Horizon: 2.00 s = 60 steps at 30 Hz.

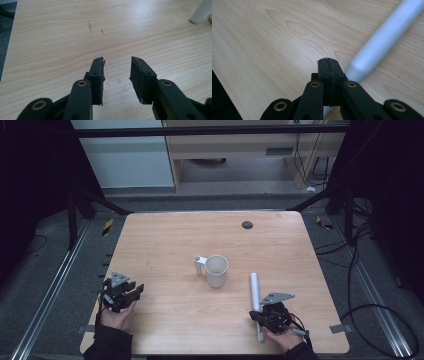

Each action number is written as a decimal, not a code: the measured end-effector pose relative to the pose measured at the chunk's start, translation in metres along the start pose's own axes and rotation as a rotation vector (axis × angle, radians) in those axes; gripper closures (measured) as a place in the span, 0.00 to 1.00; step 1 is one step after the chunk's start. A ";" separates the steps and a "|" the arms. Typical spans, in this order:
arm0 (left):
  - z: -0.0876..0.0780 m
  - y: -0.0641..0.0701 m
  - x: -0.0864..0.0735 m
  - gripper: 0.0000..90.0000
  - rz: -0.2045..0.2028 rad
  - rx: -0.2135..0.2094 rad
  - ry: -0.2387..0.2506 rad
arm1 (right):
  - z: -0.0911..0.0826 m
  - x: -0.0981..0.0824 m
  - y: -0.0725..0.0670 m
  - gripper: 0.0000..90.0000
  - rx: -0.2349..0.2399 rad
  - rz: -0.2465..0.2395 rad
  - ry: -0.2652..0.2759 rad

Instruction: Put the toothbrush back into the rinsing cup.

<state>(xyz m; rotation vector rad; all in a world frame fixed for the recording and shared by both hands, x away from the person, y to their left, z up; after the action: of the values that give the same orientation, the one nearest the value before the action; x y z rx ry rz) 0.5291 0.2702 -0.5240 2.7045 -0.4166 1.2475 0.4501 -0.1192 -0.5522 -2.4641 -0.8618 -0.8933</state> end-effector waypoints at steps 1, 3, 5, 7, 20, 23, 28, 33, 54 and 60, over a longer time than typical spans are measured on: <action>0.000 0.000 0.000 0.69 0.000 -0.001 0.000 | 0.000 -0.001 0.000 1.00 0.002 -0.002 -0.006; 0.000 0.000 0.000 0.69 0.000 -0.001 -0.001 | 0.001 -0.003 0.000 1.00 -0.006 -0.007 -0.013; 0.000 0.000 0.000 0.69 0.001 -0.001 -0.002 | 0.001 -0.005 0.001 1.00 -0.011 -0.003 -0.021; 0.000 0.000 0.000 0.69 0.002 -0.001 -0.001 | 0.000 -0.005 0.002 1.00 -0.012 -0.010 -0.019; 0.000 0.000 0.000 0.69 0.003 -0.003 -0.003 | -0.004 -0.012 0.010 1.00 -0.042 0.005 -0.037; 0.000 0.000 0.000 0.69 0.003 -0.003 -0.002 | -0.006 -0.014 0.012 1.00 -0.052 0.011 -0.040; 0.000 0.000 0.000 0.69 0.002 -0.003 -0.003 | -0.009 -0.017 0.015 1.00 -0.061 0.025 -0.046; 0.000 0.000 0.000 0.69 0.003 -0.004 -0.004 | -0.012 -0.021 0.020 1.00 -0.083 0.035 -0.058; 0.000 0.000 0.000 0.70 0.004 -0.004 -0.005 | -0.020 -0.030 0.035 1.00 -0.143 0.081 -0.075; 0.000 0.000 -0.001 0.70 0.005 -0.005 -0.006 | -0.023 -0.032 0.040 1.00 -0.164 0.094 -0.078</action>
<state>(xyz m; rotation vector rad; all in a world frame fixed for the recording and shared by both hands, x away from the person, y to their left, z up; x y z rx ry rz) 0.5290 0.2699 -0.5247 2.7058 -0.4263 1.2384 0.4464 -0.1746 -0.5627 -2.6719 -0.7172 -0.8720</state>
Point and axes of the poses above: each handheld gripper's, and its own axes: z roughly forward along the jaws, x roughly out of its top, y roughly to its right, the point moved 10 cm from there along z, roughly forward along the jaws, and after that the axes turned 2 degrees about -z, right-handed, at the moved point
